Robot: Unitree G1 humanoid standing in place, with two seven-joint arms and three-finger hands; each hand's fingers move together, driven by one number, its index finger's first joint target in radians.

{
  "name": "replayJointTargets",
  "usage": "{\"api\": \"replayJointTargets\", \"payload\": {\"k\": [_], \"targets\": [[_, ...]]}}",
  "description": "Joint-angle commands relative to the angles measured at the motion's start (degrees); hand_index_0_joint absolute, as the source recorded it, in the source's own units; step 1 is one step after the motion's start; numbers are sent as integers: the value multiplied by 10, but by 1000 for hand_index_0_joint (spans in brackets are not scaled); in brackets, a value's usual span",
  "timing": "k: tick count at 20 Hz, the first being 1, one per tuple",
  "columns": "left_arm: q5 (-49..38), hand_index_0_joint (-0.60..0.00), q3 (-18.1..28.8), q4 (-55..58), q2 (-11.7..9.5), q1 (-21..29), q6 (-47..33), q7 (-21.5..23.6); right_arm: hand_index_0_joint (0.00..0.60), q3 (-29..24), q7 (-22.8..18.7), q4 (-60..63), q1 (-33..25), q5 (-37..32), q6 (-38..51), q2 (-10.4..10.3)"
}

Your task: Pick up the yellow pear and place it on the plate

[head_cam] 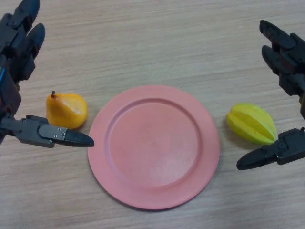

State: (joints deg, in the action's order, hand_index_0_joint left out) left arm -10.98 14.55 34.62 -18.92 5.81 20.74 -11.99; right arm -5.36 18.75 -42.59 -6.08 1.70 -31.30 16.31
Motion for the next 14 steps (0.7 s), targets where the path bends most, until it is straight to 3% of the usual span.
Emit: {"api": "replayJointTargets", "payload": {"k": [1,7,10,14], "targets": [[-16,0,51,34,-24,9,-58,6,0,-25,-22,-30,-17,-9,63,13],[-8,0,81,6,-40,3,-79,-15,0,-23,-21,-34,-17,-6,56,12],[11,0,106,-63,-59,15,-131,-23,0,-19,-22,-37,-19,-9,51,10],[61,0,98,-202,-86,37,-257,-3,0,-21,-34,-40,-2,-10,57,3]]}}
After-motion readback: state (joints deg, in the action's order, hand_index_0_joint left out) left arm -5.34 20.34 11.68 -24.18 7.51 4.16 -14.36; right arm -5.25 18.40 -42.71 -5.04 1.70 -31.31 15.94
